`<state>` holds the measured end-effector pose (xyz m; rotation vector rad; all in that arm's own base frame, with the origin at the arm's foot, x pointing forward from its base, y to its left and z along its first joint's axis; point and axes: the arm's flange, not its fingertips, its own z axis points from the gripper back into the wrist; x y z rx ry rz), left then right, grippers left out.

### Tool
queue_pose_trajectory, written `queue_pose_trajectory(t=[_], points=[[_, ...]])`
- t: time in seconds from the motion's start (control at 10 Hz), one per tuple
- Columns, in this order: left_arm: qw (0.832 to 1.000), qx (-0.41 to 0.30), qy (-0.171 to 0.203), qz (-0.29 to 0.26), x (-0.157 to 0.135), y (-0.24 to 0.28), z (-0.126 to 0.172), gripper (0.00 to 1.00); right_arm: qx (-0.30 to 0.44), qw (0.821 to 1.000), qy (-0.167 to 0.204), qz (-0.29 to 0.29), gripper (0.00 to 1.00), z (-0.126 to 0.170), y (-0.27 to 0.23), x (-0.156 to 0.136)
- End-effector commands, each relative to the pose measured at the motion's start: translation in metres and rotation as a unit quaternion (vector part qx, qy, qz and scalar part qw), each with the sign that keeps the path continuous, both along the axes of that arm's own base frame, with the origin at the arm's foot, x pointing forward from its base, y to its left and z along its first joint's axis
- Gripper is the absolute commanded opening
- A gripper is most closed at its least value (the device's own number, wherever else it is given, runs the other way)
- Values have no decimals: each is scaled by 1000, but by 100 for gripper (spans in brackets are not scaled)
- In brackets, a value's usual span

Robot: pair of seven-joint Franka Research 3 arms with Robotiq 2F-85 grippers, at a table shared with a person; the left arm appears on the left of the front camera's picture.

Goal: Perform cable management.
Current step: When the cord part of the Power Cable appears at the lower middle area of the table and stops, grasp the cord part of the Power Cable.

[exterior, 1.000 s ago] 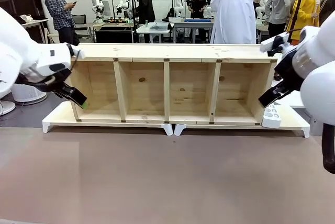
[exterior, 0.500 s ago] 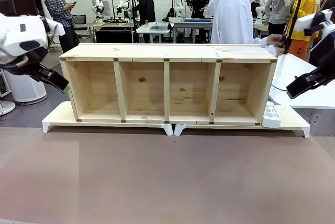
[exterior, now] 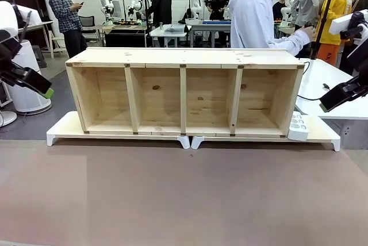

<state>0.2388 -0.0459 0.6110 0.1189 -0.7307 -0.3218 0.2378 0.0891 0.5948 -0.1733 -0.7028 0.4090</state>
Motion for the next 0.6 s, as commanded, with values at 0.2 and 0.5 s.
queue_pose_trajectory(t=[0.2,0.5], points=[[1000,4,1,-3,5,-4,-3,100,1,1000,-1,-4,100,0,-3,1],[1000,4,1,-3,5,-4,-3,100,1,1000,-1,-4,100,0,-3,1]])
